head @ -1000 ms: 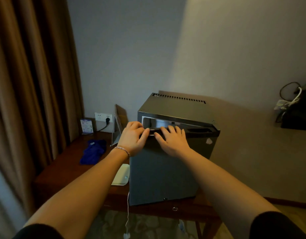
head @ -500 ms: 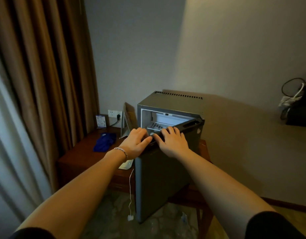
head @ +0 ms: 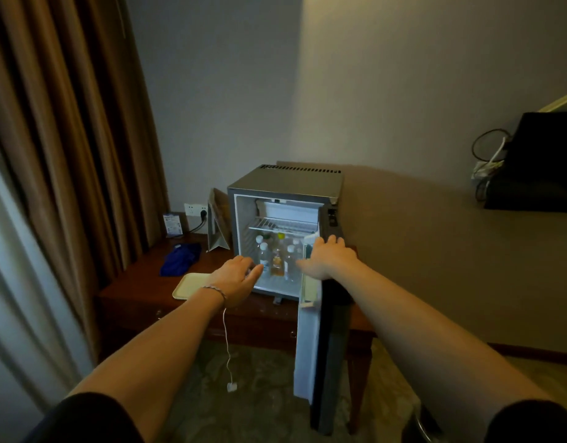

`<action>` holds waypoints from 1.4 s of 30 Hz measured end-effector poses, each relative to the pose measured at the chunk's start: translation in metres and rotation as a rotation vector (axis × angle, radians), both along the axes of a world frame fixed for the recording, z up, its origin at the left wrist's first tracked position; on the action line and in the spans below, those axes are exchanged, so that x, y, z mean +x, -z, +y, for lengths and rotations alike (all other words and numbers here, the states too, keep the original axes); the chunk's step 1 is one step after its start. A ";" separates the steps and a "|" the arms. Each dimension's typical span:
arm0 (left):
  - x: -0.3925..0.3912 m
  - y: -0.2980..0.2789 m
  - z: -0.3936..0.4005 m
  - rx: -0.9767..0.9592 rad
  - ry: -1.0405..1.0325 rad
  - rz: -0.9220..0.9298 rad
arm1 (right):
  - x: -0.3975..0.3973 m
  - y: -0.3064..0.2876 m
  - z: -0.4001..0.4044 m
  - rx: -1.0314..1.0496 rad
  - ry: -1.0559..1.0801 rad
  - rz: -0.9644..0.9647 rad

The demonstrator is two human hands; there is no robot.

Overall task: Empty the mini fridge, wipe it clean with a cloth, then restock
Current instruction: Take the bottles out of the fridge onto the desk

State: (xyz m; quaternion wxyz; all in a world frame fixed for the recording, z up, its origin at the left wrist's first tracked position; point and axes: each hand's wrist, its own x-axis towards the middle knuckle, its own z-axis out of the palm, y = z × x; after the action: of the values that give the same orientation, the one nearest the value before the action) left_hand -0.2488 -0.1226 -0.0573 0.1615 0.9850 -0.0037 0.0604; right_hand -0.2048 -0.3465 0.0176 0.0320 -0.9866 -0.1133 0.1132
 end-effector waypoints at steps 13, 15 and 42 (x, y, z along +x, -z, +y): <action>0.022 0.014 -0.043 0.137 0.071 -0.029 | 0.010 0.052 -0.110 -0.160 0.109 -0.392; 0.024 0.015 -0.041 0.125 0.058 -0.023 | 0.014 0.054 -0.117 -0.181 0.103 -0.406; 0.070 0.030 0.015 0.164 0.014 0.055 | 0.064 0.080 -0.045 -0.114 -0.071 -0.481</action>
State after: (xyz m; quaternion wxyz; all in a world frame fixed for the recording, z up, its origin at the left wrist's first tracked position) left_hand -0.1783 -0.1072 -0.0869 0.0808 0.9962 -0.0109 0.0320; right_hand -0.1412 -0.3916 -0.0628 -0.0556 -0.9807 -0.1455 -0.1178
